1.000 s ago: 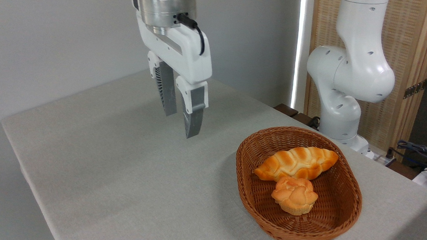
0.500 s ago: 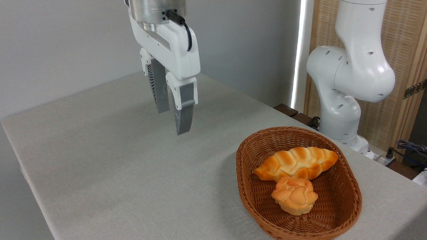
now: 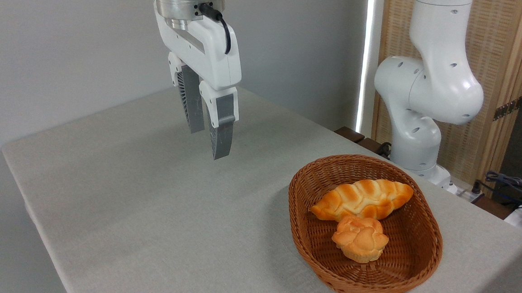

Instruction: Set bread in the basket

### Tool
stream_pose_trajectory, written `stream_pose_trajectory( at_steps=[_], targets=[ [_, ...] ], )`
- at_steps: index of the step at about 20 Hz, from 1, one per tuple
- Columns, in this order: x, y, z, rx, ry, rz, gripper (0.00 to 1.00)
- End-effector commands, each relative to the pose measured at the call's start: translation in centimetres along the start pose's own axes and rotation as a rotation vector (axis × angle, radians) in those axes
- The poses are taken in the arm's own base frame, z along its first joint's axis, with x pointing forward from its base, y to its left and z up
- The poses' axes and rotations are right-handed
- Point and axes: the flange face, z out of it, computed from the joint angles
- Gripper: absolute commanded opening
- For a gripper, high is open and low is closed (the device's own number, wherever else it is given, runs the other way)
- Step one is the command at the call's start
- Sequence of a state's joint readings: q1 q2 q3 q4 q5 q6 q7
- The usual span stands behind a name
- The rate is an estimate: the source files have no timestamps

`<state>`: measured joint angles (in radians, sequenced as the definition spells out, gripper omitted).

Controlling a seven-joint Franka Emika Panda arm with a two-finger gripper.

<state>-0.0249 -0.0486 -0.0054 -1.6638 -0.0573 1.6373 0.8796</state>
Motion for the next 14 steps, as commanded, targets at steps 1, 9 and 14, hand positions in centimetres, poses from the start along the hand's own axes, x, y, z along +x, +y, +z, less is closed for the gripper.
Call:
stream_pose_trajectory(
  at_steps=[1,9,14],
  targets=[
    [0.16,-0.35,-0.13,-0.007,-0.024,-0.013,1.0],
    [0.02,-0.44,-0.07,0.009,-0.053,-0.007,1.0],
    [0.03,-0.43,-0.07,0.009,-0.052,-0.013,1.0]
  ],
)
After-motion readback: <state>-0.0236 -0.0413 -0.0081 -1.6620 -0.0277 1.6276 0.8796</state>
